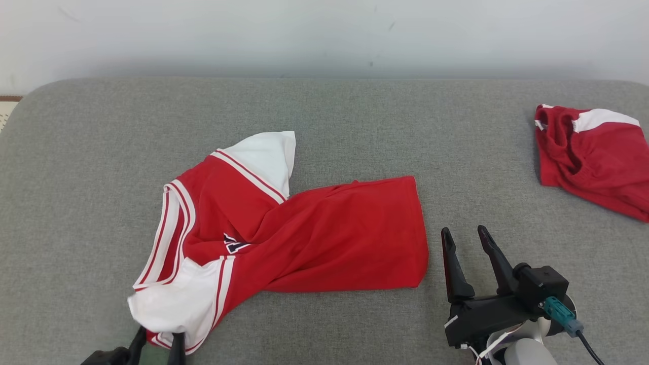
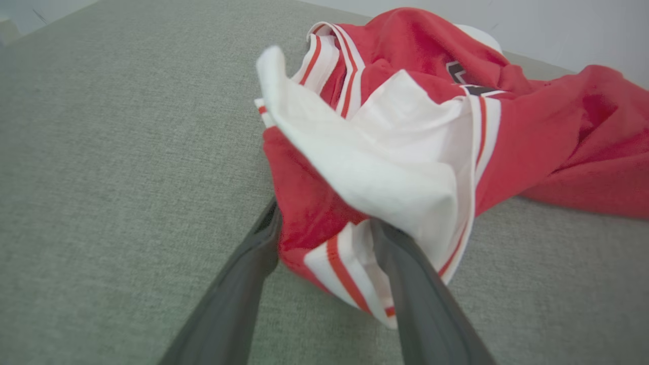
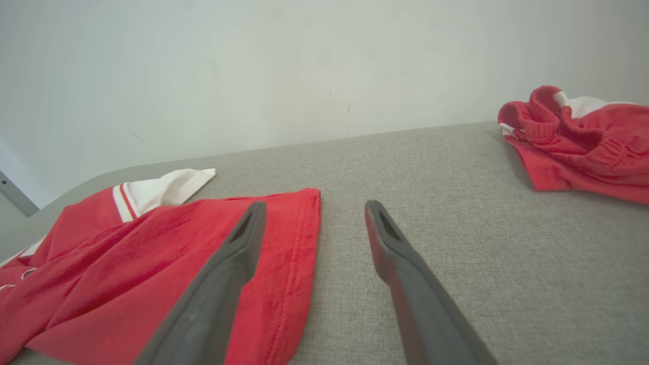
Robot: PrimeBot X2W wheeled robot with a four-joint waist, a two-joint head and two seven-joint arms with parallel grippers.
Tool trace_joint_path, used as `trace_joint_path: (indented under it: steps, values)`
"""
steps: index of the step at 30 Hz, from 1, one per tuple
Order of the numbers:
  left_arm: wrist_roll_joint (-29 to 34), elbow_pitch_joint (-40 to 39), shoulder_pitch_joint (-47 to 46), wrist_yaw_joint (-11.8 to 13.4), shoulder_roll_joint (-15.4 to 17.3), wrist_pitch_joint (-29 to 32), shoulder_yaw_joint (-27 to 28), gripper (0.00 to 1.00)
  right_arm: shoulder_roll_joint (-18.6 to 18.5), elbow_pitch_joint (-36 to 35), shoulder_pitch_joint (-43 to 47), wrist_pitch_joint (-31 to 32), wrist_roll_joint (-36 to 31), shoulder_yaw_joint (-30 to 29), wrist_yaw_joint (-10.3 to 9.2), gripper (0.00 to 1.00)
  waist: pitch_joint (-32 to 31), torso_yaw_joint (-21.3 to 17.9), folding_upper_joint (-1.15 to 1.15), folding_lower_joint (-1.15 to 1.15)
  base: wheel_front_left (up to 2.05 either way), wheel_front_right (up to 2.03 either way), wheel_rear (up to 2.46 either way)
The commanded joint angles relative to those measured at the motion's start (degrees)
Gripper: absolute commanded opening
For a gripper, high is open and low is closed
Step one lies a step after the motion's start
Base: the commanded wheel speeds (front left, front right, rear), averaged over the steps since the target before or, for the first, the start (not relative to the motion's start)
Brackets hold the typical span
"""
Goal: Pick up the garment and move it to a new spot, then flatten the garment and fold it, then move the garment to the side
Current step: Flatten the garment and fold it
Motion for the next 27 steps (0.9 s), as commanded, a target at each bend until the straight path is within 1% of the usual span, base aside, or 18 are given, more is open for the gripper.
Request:
trace_joint_path:
  steps: [1, 4, 6, 8, 9, 11, 16, 22, 24, 27]
  values:
    - [0.0, 0.8, -0.4, -0.3, -0.2, -0.4, 0.8, 1.0, 0.0, 0.0, -0.2, -0.2, -0.4, -0.2, -0.04, 1.0, 0.2, 0.2, 0.0, 0.0, 0.0, 0.0, 0.0]
    - [0.4, 0.8, -0.5, 0.0, -0.4, -0.6, 2.6, 1.0, 0.0, 0.0, -0.3, -0.2, -0.7, -0.3, -0.04, 1.0, 0.2, 0.5, 0.0, 0.0, 0.0, 0.0, 0.0]
    - [1.5, -0.7, -0.1, 0.1, -0.6, -0.6, 3.7, 1.0, 0.0, 0.1, -0.2, -0.2, -0.8, -0.4, -0.04, 1.0, 0.2, 0.7, 0.0, 0.0, 0.0, 0.0, 0.0]
    - [4.2, -7.3, 2.1, 0.7, -0.9, -0.6, 6.6, 1.0, 0.0, 0.1, -0.1, -0.2, -0.4, -0.3, -0.04, 1.0, 0.0, 0.9, 0.0, 0.0, 0.0, 0.0, 0.0]
    - [4.2, -7.3, 2.1, 0.7, -0.9, -0.6, 6.6, 1.0, 0.0, 0.1, -0.1, -0.2, -0.4, -0.3, -0.04, 1.0, 0.0, 0.9, 0.0, 0.0, 0.0, 0.0, 0.0]
    - [5.9, -10.7, 2.7, 1.4, -1.2, -0.6, 7.7, 1.0, 0.0, 0.1, 0.1, -0.2, -0.2, -0.2, -0.04, 1.0, -0.1, 0.9, 0.0, 0.0, 0.0, 0.0, 0.0]
    - [7.8, -15.7, 4.0, 2.1, -1.3, -0.6, 9.0, 1.0, 0.0, 0.1, 0.0, -0.2, -0.1, -0.3, -0.04, 1.0, -0.1, 0.8, 0.0, 0.0, 0.0, 0.0, 0.0]
    - [9.6, -20.4, 4.6, 2.2, -2.1, -0.7, 9.1, 1.0, 0.0, 0.3, 0.2, -0.2, -0.1, -0.4, -0.04, 1.0, -0.2, 0.6, 0.0, 0.0, 0.0, 0.0, 0.0]
    - [10.4, -22.4, 4.7, 1.8, -2.9, -0.7, 9.6, 1.0, 0.0, 1.0, 0.1, -0.2, -0.2, -0.4, -0.04, 1.0, -0.2, 0.6, 0.0, 0.0, 0.0, 0.0, 0.0]
    - [11.2, -23.0, 4.9, 1.2, -3.6, -0.7, 10.2, 1.0, 0.0, 3.2, -0.8, -0.1, -0.8, -0.2, -0.04, 1.0, -0.2, 0.7, 0.0, 0.0, 0.0, 0.0, 0.0]
